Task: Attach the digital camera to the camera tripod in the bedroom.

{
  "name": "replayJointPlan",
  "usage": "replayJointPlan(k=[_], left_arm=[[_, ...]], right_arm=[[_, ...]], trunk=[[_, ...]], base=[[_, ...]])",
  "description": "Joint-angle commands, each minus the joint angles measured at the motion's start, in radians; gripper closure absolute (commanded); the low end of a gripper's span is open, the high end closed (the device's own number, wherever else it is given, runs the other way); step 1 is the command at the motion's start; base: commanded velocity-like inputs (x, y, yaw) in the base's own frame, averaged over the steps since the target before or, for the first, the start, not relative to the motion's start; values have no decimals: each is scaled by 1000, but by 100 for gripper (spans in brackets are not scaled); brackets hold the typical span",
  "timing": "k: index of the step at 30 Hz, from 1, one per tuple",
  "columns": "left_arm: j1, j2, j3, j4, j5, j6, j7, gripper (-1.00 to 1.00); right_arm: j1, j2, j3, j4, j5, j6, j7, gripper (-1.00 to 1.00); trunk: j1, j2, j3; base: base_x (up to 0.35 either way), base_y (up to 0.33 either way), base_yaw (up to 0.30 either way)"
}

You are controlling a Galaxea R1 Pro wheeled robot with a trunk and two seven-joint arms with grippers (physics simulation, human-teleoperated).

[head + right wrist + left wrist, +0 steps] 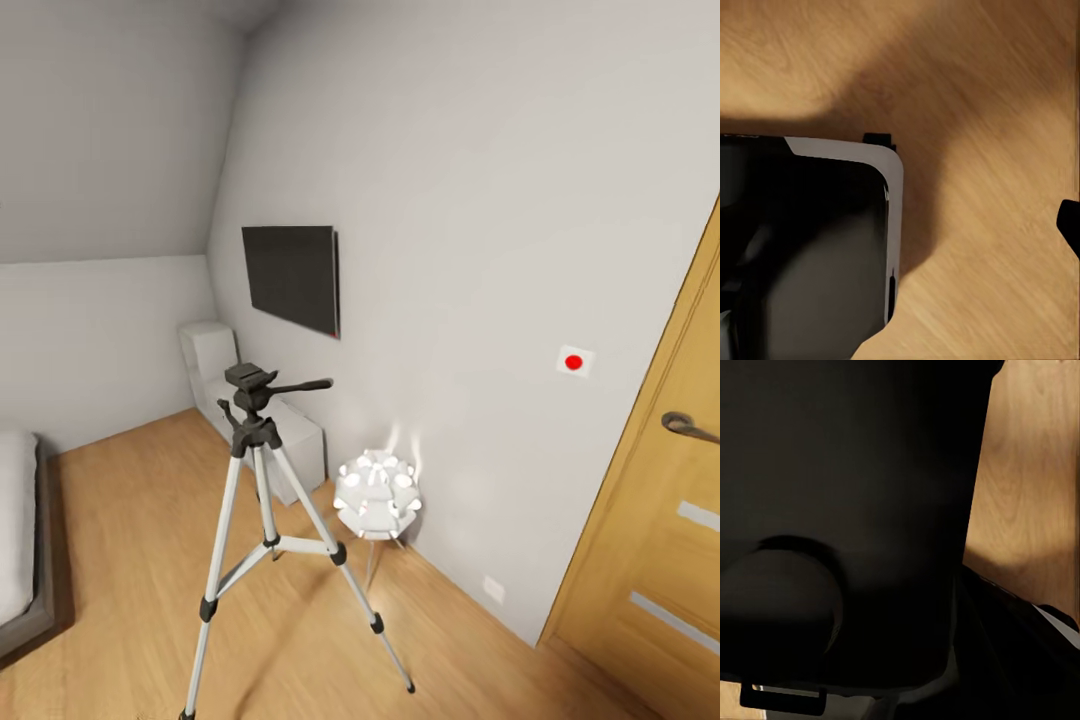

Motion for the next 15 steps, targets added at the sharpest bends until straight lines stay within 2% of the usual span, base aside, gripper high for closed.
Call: replayJointPlan(k=[1,15], left_arm=[[0,0,-9,0,6,-1,0,100],[0,2,-8,0,7,-1,0,100]], right_arm=[[-1,0,8,3,-5,-7,4,-100],[-1,0,7,3,-5,-7,3,-100]], trunk=[[1,-1,0],[1,-1,0]], base=[[200,-230,300],[202,-229,300]])
